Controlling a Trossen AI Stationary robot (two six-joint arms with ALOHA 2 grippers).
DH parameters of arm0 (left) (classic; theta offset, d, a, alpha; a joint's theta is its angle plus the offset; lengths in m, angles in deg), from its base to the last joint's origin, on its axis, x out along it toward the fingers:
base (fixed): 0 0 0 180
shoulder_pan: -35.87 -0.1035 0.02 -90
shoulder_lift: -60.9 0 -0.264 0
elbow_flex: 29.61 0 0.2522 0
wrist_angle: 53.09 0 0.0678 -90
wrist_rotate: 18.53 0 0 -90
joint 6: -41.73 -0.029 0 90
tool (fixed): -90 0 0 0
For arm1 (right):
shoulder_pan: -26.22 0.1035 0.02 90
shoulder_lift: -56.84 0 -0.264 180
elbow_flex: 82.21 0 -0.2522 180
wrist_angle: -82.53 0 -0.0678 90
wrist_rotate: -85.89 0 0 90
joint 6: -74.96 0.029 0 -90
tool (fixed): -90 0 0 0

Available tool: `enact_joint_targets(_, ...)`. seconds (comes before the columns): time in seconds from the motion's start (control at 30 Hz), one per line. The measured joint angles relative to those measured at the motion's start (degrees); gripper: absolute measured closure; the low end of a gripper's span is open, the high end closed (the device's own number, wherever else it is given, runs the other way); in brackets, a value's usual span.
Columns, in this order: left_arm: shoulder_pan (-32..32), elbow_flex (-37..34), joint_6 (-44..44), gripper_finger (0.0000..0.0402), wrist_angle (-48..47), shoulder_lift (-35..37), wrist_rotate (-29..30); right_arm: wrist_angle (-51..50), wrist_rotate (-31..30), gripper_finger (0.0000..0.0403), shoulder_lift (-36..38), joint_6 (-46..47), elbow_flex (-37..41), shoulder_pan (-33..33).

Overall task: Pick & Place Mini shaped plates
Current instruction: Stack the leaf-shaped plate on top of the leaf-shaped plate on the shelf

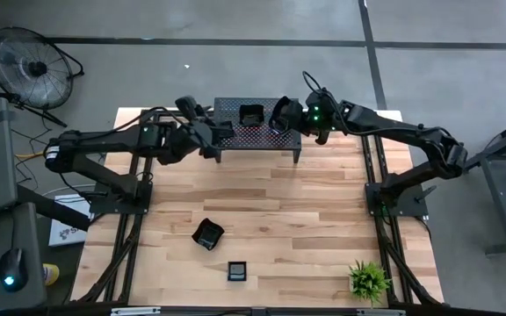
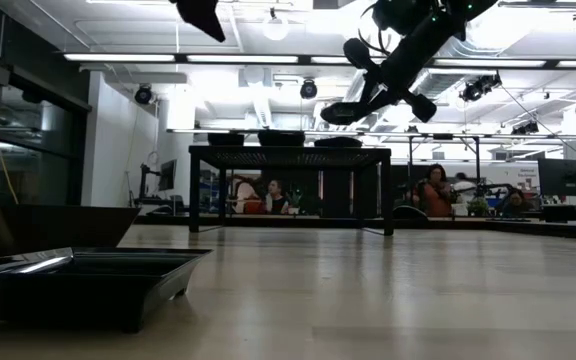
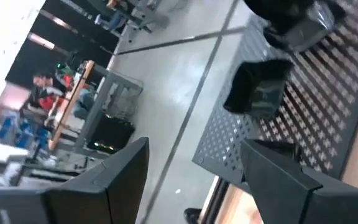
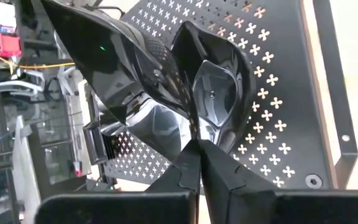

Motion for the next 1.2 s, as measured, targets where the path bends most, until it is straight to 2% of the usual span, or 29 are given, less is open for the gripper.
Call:
enact_joint_targets(0.27,0.1,-1.4,-9.2,0.0153,1.0,-1.6,-2.5,-2.0,1.8,0.0402,-0.4,1.9,0.0,0.0)
enact_joint_targets(0.53,0.1,-4.1,-9.4,0.0153,0.2,-1.7,-6.3,-1.9,2.9,0.0402,-1.4,4.2,0.0,0.3)
enact_joint_targets(1.03,0.1,-4.1,-11.1,0.0153,0.1,-1.6,-8.0,-2.0,2.3,0.0402,-1.4,2.2,0.0,0.3)
enact_joint_targets(1.2,0.1,-4.1,-11.1,0.0153,0.2,-1.6,-8.0,-1.9,2.2,0.0382,-1.4,1.3,0.0,0.3)
